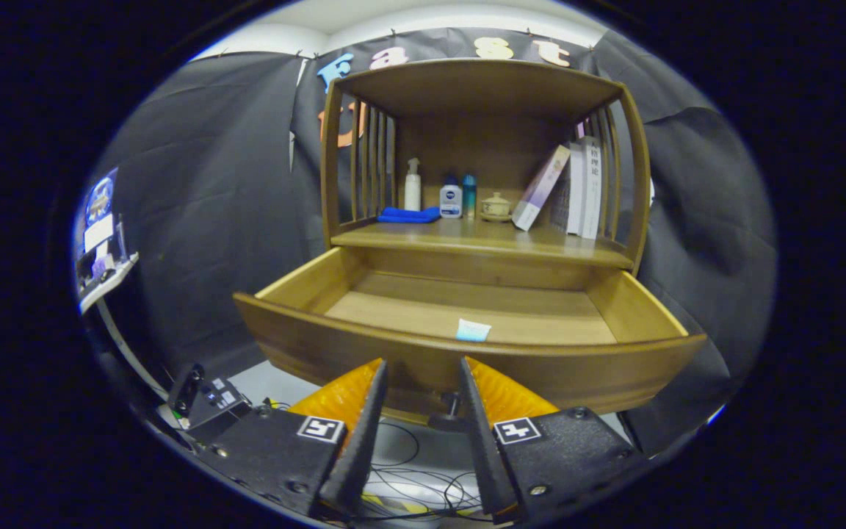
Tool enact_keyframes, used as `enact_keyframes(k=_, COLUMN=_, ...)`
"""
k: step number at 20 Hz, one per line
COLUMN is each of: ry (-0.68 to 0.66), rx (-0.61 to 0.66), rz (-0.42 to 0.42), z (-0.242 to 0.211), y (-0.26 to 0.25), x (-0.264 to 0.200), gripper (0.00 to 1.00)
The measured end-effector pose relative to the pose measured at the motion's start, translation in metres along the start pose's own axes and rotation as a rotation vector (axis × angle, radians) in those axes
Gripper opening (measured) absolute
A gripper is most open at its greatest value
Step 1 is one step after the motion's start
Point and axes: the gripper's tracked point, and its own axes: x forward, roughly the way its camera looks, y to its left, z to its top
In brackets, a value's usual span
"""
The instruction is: Pull open the drawer, take out the items inside it, and place them on the countertop above the cabinet.
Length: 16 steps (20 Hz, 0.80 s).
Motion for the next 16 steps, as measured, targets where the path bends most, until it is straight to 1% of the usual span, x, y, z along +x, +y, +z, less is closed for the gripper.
enact_keyframes(k=5, ry=0.117, rx=0.053, rz=0.039, z=0.034, y=0.004, x=0.019, gripper=0.77)
enact_keyframes(k=6, ry=0.129, rx=0.061, rz=0.062, z=0.043, y=0.006, x=0.025, gripper=0.77)
enact_keyframes(k=9, ry=0.195, rx=0.079, rz=0.070, z=0.056, y=-0.004, x=0.049, gripper=0.77)
enact_keyframes(k=10, ry=0.231, rx=0.084, rz=0.086, z=0.056, y=-0.006, x=0.060, gripper=0.77)
enact_keyframes(k=13, ry=0.408, rx=0.139, rz=0.105, z=0.037, y=-0.015, x=0.086, gripper=0.77)
enact_keyframes(k=15, ry=0.494, rx=0.159, rz=0.097, z=0.027, y=-0.021, x=0.101, gripper=0.77)
enact_keyframes(k=16, ry=0.531, rx=0.151, rz=0.076, z=0.022, y=-0.027, x=0.109, gripper=0.77)
